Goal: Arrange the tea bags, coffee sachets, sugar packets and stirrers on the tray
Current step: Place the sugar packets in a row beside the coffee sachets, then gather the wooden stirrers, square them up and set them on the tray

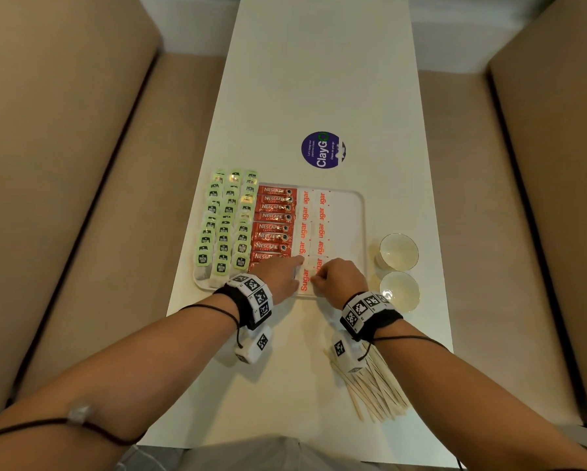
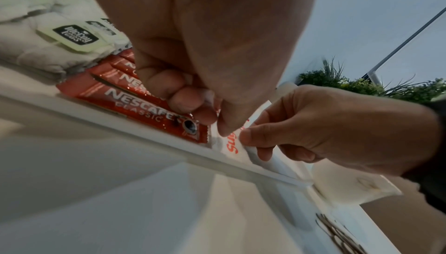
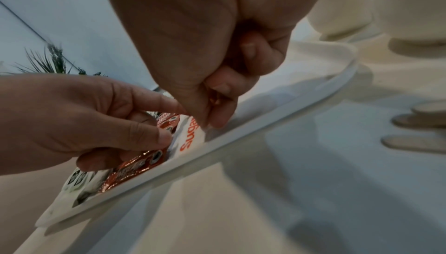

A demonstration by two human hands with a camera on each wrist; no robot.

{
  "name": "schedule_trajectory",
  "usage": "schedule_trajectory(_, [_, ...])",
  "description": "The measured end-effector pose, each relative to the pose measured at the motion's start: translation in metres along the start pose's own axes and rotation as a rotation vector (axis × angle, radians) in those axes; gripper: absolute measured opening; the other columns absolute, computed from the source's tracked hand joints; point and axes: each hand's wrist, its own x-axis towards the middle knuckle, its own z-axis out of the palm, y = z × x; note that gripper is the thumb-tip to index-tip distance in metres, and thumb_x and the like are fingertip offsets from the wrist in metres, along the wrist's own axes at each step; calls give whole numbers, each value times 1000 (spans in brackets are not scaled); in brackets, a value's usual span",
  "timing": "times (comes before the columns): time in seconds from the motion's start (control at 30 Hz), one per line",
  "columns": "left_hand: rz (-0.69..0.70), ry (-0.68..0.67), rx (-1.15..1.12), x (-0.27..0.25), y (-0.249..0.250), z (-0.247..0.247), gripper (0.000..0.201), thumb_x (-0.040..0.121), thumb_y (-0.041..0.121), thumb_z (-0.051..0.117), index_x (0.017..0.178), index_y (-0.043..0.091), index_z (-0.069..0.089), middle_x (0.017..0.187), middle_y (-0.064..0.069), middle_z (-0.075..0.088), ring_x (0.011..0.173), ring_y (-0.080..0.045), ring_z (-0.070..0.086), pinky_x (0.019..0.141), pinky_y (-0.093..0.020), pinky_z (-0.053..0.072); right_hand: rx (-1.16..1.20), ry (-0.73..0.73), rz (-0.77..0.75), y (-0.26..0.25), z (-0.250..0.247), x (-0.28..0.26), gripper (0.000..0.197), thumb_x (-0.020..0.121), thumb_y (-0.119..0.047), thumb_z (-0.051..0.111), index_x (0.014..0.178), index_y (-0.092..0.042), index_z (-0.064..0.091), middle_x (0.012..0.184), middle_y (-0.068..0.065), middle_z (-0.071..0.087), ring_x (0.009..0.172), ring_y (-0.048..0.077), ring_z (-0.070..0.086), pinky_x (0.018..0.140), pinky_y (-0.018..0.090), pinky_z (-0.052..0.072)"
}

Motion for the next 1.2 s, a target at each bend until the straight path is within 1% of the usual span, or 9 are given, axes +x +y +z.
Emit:
schedule_trajectory(0.07, [-3, 21, -25, 1, -2, 2, 51, 96, 24, 57, 145, 25, 45, 135, -6, 63, 113, -29, 63, 92, -39, 54, 32, 36, 7, 4, -1, -1, 18, 95, -37, 62, 91, -22, 73, 100, -8, 73, 83, 15, 69, 76, 33, 61])
schedule_trajectory(0.13, [-23, 65, -78, 1, -4, 3, 53, 95, 27, 58, 146, 26, 45, 135, -4, 63, 115, -26, 63, 95, -38, 54, 105, 83, 36, 8, -2, 0, 18, 97, -38, 60, 104, -24, 69, 108, -7, 73, 89, 16, 69, 79, 34, 60])
schedule_trajectory(0.23, [-41, 123, -106, 1, -6, 3, 49, 96, 29, 59, 144, 22, 48, 121, -4, 71, 106, -25, 66, 89, -33, 54, 129, 125, 75, 14, -3, 1, 38, 98, -40, 59, 129, -21, 63, 119, 0, 71, 100, 20, 69, 87, 40, 58])
schedule_trajectory(0.3, [-37, 144, -100, 0, -7, 3, 47, 96, 28, 60, 142, 22, 51, 118, -4, 72, 104, -25, 66, 89, -34, 54, 124, 125, 84, 13, -2, 0, 44, 96, -41, 62, 135, -21, 60, 122, 0, 71, 102, 21, 68, 88, 39, 58])
schedule_trajectory(0.47, [-36, 129, -97, 2, -7, 9, 52, 92, 25, 66, 142, 23, 52, 130, -3, 67, 114, -24, 64, 96, -35, 53, 86, 117, 76, 7, -2, 1, 47, 94, -43, 67, 136, -24, 58, 117, -4, 73, 98, 18, 70, 86, 38, 60])
schedule_trajectory(0.83, [-32, 146, -95, 6, -9, 14, 57, 90, 30, 69, 143, 23, 50, 130, -3, 67, 114, -24, 64, 96, -36, 53, 98, 104, 72, 2, -9, -3, 44, 95, -40, 67, 135, -22, 59, 118, -4, 73, 98, 17, 70, 83, 34, 59])
schedule_trajectory(1.03, [-16, 185, -133, -7, -6, 11, 51, 90, 44, 67, 135, 24, 55, 120, 0, 71, 102, -20, 68, 88, -34, 56, 44, 144, 0, 6, -19, -19, 42, 100, -40, 57, 137, -21, 57, 120, -1, 73, 104, 20, 69, 88, 37, 58])
schedule_trajectory(1.13, [-14, 166, -141, -21, -4, 10, 41, 90, 44, 67, 125, 23, 62, 110, 3, 72, 93, -17, 67, 82, -32, 56, 22, 57, -81, 15, -20, -38, 39, 99, -40, 60, 134, -25, 60, 120, -3, 73, 100, 17, 69, 90, 37, 58])
schedule_trajectory(1.2, [1, 116, -148, -31, -4, 12, 37, 90, 43, 68, 121, 23, 64, 94, 9, 67, 83, -11, 62, 73, -27, 50, -7, -8, -155, 22, -21, -56, 36, 99, -38, 60, 132, -25, 62, 116, -5, 74, 97, 14, 69, 89, 34, 57])
